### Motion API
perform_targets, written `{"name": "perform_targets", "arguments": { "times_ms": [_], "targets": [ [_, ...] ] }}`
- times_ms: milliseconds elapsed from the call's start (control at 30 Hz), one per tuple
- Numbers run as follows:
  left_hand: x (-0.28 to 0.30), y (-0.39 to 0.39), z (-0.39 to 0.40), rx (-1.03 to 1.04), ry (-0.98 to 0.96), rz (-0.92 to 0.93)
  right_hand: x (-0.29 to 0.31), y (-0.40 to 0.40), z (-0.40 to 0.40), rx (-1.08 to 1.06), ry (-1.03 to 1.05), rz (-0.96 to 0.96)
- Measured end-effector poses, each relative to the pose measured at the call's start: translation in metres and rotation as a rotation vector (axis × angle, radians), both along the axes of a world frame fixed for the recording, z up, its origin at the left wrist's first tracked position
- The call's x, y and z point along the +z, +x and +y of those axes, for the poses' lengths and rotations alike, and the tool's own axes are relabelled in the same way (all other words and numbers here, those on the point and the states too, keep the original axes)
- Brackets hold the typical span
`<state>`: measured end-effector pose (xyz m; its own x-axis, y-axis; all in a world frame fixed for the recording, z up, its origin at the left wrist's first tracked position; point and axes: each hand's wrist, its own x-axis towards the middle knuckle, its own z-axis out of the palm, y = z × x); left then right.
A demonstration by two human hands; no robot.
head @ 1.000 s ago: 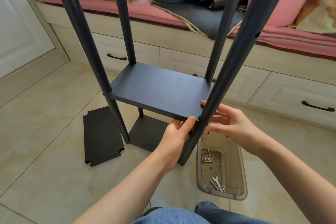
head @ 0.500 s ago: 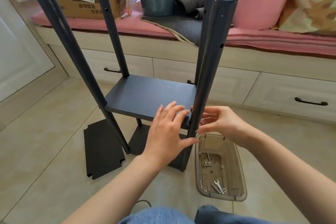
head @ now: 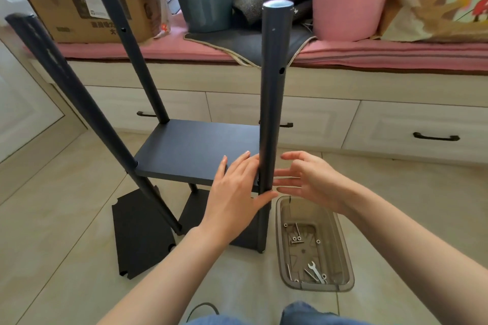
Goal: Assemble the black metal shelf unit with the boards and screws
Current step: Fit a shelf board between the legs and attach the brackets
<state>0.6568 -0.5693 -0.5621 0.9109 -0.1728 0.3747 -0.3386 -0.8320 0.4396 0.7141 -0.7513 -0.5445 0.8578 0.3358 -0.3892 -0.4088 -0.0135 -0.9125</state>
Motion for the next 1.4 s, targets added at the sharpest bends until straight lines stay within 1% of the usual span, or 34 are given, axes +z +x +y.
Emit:
{"name": "perform_targets", "arguments": {
  "times_ms": [33,67,100,167,367,667,833,900,1033,1200,1300,1400],
  "targets": [
    [-0.001,0.0,-0.001,0.002,-0.014,-0.008,0.0,0.001,0.005,-0.066,0.029,0.056],
    [-0.001,0.0,-0.002,0.001,-0.024,-0.011,0.0,0.002,0.01,-0.077,0.044,0.089],
    [-0.001,0.0,-0.002,-0.004,-0.032,-0.011,0.0,0.002,0.015,-0.038,0.037,0.095],
    [-0.001,0.001,-0.002,-0.013,-0.033,-0.014,0.001,0.001,0.021,0.043,0.005,0.056],
    [-0.004,0.001,0.008,0.016,0.043,0.019,-0.002,0.004,0.025,0.059,-0.085,-0.015],
    [-0.002,-0.006,0.025,0.041,0.054,0.122,-0.014,-0.005,0.032,0.059,0.071,0.004],
    [-0.002,-0.006,0.026,0.064,0.058,0.188,-0.03,-0.005,0.003,-0.015,0.104,0.006],
    [-0.002,-0.007,0.026,0.061,0.061,0.194,-0.044,-0.01,-0.019,-0.038,0.041,0.03],
    [-0.001,-0.008,0.025,0.065,0.055,0.206,-0.09,-0.024,-0.058,-0.042,-0.155,0.118],
    [0.001,-0.007,0.023,0.075,0.069,0.216,-0.146,-0.037,-0.072,-0.005,-0.398,0.151],
    [0.0,-0.007,0.023,0.072,0.083,0.194,-0.176,-0.041,-0.066,0.087,-0.562,0.132],
    [0.0,-0.009,0.022,0.074,0.085,0.186,-0.202,-0.042,-0.054,0.273,-0.763,0.041]
  ]
}}
